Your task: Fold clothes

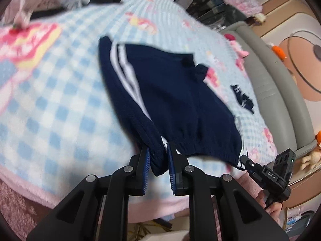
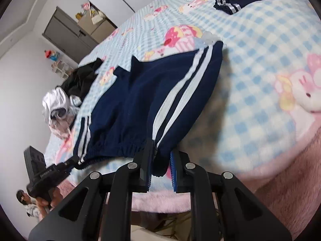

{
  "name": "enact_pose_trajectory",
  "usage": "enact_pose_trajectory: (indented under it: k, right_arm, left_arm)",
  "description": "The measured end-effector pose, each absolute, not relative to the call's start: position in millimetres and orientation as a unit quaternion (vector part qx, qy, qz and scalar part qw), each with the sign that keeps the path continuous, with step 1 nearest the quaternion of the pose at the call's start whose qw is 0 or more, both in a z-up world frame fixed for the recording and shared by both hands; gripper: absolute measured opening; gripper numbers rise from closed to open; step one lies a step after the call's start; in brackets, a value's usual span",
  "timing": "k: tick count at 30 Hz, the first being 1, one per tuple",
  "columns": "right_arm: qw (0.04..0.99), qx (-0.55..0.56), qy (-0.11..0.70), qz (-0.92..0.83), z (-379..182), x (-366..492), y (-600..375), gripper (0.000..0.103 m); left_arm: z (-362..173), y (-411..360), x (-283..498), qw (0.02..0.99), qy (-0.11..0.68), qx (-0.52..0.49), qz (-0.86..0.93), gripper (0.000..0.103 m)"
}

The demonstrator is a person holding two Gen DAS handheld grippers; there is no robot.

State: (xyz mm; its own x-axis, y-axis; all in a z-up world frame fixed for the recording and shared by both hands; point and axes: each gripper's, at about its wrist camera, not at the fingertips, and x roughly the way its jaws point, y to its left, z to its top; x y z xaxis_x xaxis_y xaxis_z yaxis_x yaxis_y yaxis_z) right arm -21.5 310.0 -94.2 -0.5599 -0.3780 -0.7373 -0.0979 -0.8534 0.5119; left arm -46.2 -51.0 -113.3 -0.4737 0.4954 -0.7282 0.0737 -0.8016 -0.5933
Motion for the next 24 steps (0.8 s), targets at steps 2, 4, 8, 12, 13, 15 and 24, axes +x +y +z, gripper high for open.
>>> enact_pose_trajectory:
  k: [2, 4, 8, 12, 13, 15, 24]
  right_arm:
    - [0.076, 0.480, -0.256, -0.836, -110, -25, 311, 0.014]
    - [0.076, 0.484, -0.278, -0.826, -122, -28, 315, 0.018]
    - [0.077, 0.482, -0.297, -0.821, -126, -31, 322, 0.019]
    - [0.069, 0.480, -0.302, -0.821, -127, -32, 323, 0.024]
    - [0.068, 0.481, -0.302, -0.821, -128, -33, 322, 0.025]
    - [0.065, 0.483, -0.301, -0.820, -129, -34, 321, 0.031]
    - [0.091, 0.486, -0.289, -0.819, -123, -44, 325, 0.014]
  left_arm:
    - [-128, -53, -47, 0.116, -0.295, -0.521, 0.792, 0.022]
    - [-123, -58, -42, 0.097, -0.301, -0.510, 0.800, 0.026]
    - [-94, -62, -27, 0.063, -0.292, -0.447, 0.843, 0.029]
    - [-76, -44, -36, 0.111, -0.246, -0.426, 0.863, 0.029]
    - [-76, -37, -41, 0.130, -0.231, -0.434, 0.861, 0.029]
    - [-87, -27, -49, 0.143, -0.214, -0.461, 0.849, 0.029]
    - [-129, -9, -61, 0.134, -0.187, -0.529, 0.817, 0.031]
